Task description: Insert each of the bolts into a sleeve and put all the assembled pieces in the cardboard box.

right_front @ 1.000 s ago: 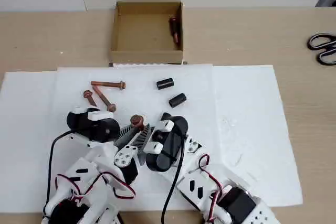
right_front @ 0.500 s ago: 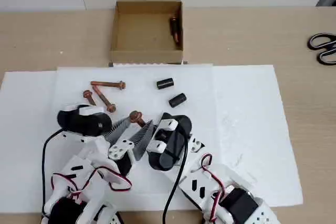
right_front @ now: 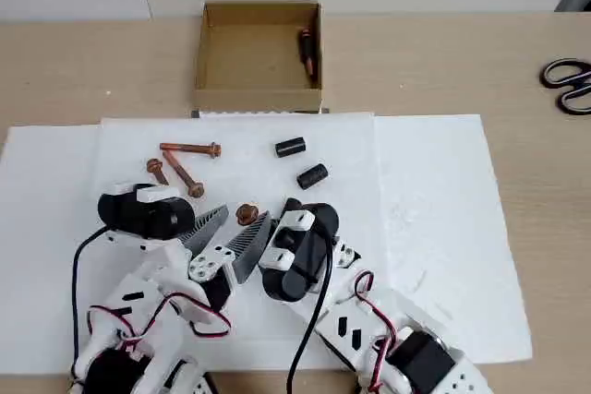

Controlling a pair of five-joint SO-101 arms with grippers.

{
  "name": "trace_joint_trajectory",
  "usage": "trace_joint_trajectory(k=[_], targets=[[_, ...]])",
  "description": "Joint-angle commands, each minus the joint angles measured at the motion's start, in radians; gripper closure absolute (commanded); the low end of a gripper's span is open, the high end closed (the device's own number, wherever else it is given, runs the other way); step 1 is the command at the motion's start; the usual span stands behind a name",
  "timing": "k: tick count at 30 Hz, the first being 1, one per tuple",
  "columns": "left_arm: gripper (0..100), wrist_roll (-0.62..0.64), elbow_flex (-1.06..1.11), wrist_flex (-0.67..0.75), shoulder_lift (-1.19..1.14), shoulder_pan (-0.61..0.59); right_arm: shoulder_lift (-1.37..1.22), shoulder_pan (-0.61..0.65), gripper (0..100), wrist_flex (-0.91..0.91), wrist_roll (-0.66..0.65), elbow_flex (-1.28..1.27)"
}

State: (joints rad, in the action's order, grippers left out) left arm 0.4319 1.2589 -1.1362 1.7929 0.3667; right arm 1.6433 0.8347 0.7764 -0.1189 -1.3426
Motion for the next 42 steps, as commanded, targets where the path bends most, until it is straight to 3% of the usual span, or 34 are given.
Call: trace_joint_trajectory(k=[1,10,13,15,20,26,32,42], targets=[[80,-0.006,-0.088,-0.026,0.005,0.003,0.010,-0.012,99.5,-0.038,-0.006,-0.012],[81,-0.006,-0.194,-0.095,0.005,-0.005,0.004,-0.012,99.5,-0.116,-0.009,-0.087],[91,-0.008,-0.217,-0.091,0.005,-0.009,0.004,-0.031,99.5,-0.116,-0.009,-0.095],[100,-0.008,-0.209,-0.091,0.006,-0.054,0.002,-0.070,99.5,-0.116,-0.008,-0.095],[99,-0.091,-0.110,-0.048,0.009,-0.258,0.002,-0.177,99.5,-0.124,-0.005,-0.092],[99,-0.247,0.200,0.180,0.011,-0.407,-0.036,-0.325,99.5,-0.275,-0.005,-0.087],[99,-0.273,0.389,0.330,0.011,-0.404,-0.371,-0.466,99.6,-0.372,0.068,0.135],[99,-0.334,0.421,0.344,0.008,-0.404,-1.155,-0.501,99.6,-0.381,0.150,0.804]])
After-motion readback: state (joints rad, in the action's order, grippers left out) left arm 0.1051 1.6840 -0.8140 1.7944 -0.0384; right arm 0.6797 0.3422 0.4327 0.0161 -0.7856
